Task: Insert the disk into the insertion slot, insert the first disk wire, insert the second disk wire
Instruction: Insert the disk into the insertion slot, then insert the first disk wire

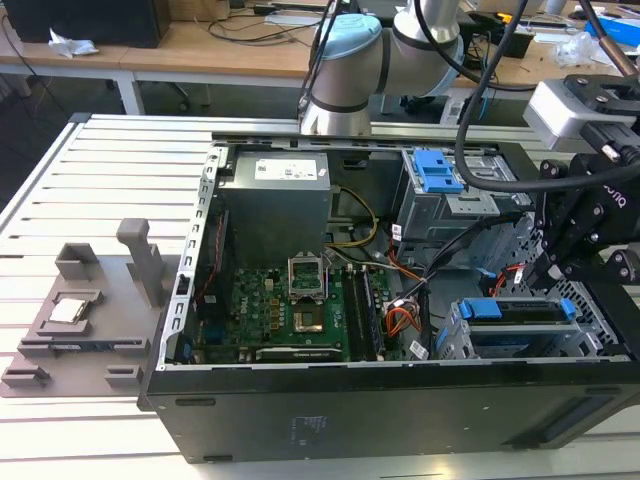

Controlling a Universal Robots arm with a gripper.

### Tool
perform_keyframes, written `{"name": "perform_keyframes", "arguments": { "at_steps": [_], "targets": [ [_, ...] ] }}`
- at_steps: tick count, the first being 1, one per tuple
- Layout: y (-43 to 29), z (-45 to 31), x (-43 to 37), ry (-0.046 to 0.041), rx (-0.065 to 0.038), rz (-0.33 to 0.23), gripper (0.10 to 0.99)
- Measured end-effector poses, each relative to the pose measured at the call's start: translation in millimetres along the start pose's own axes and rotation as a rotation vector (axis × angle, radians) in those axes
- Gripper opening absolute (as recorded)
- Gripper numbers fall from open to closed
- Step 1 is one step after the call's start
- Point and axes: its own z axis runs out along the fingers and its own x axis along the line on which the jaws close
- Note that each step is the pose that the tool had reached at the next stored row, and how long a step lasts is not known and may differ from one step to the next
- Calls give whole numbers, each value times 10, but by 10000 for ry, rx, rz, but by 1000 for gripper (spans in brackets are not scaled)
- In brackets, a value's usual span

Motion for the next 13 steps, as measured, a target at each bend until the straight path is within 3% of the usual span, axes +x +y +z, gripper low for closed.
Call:
{"name": "perform_keyframes", "arguments": {
  "at_steps": [13],
  "targets": [
    [0, 2, -2, -2, 0, 0, 106]
  ]
}}
